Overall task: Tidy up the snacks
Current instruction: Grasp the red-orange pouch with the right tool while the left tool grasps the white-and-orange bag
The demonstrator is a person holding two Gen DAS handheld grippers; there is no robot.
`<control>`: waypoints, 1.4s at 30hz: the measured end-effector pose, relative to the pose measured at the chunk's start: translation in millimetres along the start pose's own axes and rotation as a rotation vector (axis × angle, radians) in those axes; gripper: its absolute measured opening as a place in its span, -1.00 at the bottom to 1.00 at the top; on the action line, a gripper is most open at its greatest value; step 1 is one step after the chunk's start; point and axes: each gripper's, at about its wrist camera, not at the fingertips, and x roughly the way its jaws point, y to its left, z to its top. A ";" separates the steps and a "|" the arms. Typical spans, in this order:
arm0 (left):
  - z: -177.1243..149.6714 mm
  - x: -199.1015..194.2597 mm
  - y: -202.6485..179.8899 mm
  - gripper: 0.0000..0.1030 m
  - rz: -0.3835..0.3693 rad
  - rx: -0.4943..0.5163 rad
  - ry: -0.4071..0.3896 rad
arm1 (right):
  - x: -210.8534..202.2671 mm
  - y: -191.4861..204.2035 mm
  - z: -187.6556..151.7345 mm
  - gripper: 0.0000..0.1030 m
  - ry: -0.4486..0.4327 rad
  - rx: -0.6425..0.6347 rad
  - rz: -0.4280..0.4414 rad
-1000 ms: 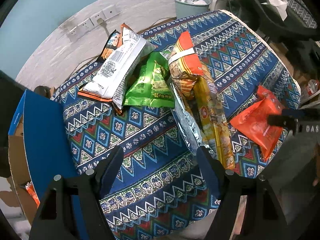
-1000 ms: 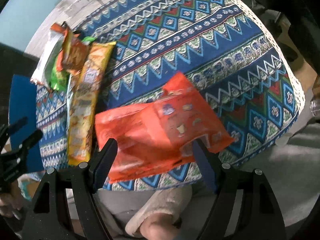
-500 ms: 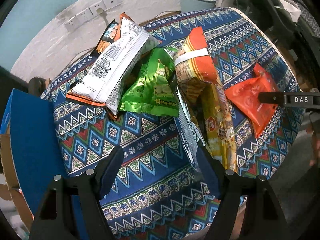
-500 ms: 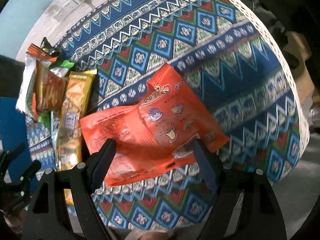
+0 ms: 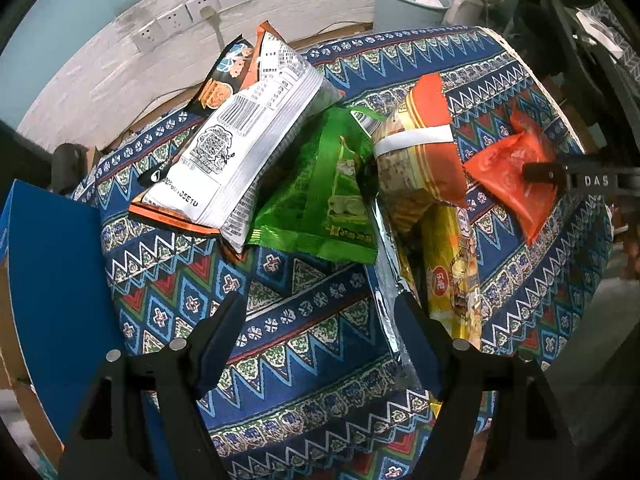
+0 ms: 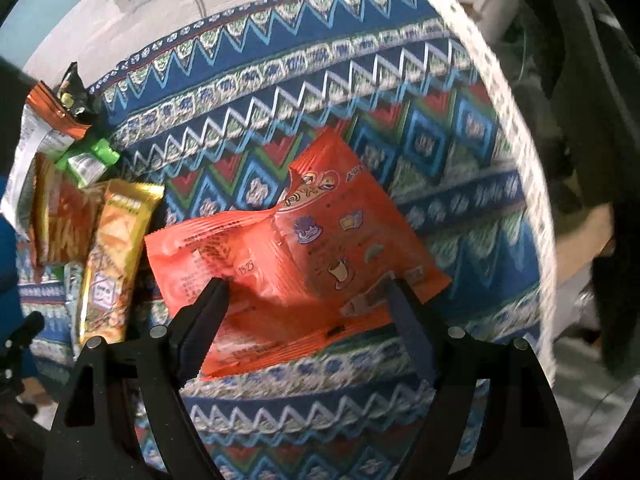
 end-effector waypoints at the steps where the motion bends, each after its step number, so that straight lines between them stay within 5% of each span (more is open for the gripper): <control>1: 0.4 -0.8 0.1 0.51 -0.002 0.000 -0.002 | -1.2 -0.1 5.1 0.55 -0.006 -0.012 -0.012; 5: 2.9 -7.2 3.2 0.51 -0.014 -0.012 -0.015 | -8.1 1.3 14.4 0.55 -0.043 -0.029 -0.050; 12: 15.2 -37.8 13.3 0.51 -0.007 -0.011 -0.090 | -27.7 -8.4 12.6 0.55 -0.075 0.154 -0.005; 16: 27.9 -54.7 20.7 0.55 0.037 -0.001 -0.145 | -27.0 -19.4 11.1 0.55 -0.083 0.331 0.023; 21: 51.2 -58.5 46.7 0.58 0.006 -0.032 -0.174 | -17.7 -32.1 10.8 0.55 -0.112 0.587 0.078; 26: 70.4 -42.8 65.8 0.58 0.008 0.007 -0.169 | -2.9 -40.5 3.1 0.55 -0.123 0.718 0.060; 34: 79.3 -19.2 69.6 0.58 -0.119 -0.013 -0.128 | 26.0 -12.7 27.8 0.55 -0.102 0.622 -0.083; 42: 84.1 7.7 37.3 0.58 -0.037 0.144 -0.072 | 43.6 30.5 65.9 0.56 -0.064 0.268 -0.184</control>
